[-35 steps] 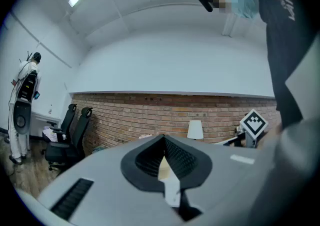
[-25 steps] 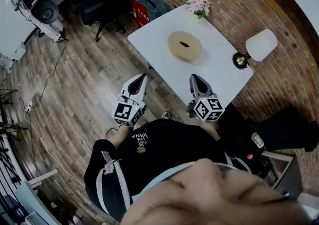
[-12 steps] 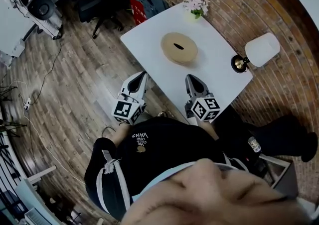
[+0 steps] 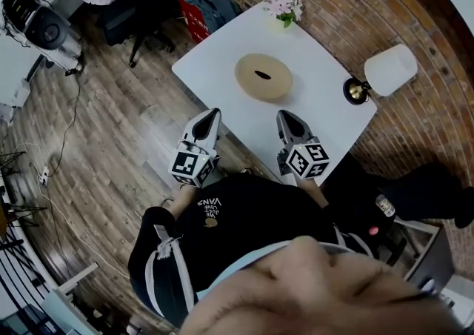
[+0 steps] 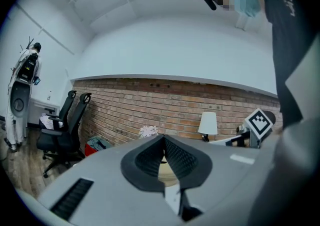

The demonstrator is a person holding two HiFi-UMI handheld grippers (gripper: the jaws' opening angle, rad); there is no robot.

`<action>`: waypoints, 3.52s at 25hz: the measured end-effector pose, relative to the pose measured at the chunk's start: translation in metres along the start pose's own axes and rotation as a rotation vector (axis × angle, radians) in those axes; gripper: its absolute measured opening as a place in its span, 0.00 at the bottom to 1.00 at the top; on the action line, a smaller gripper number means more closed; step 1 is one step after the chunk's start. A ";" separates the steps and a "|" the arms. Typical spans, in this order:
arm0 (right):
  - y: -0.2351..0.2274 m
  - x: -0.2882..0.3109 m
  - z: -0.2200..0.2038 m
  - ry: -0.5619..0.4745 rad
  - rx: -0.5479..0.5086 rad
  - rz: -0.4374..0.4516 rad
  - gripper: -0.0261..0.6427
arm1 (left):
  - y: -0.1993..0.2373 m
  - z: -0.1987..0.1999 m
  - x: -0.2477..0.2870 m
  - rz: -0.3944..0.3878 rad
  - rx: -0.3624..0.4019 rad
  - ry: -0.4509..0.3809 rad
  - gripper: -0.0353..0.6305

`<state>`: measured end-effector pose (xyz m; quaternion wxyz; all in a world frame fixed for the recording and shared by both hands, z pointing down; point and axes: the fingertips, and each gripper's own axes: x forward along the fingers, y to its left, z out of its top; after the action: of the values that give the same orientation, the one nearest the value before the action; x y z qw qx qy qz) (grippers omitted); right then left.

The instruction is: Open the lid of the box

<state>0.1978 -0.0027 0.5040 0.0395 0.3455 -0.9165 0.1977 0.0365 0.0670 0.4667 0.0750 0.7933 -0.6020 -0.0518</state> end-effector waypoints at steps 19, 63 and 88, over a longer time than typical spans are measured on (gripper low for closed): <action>0.021 0.089 0.023 -0.135 0.056 -0.333 0.05 | 0.110 0.016 0.085 -0.401 0.020 0.092 0.07; -0.043 0.163 -0.010 0.179 -0.159 -0.255 0.26 | 0.125 -0.041 0.182 -0.504 -0.001 0.197 0.07; -0.047 0.188 -0.091 0.714 -0.513 0.079 0.52 | 0.150 -0.070 0.173 -0.379 -0.054 0.256 0.07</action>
<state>0.0795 -0.1154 0.6422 0.4307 0.1991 -0.8773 0.0720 -0.0471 -0.1355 0.5647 0.1609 0.8899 -0.4263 0.0202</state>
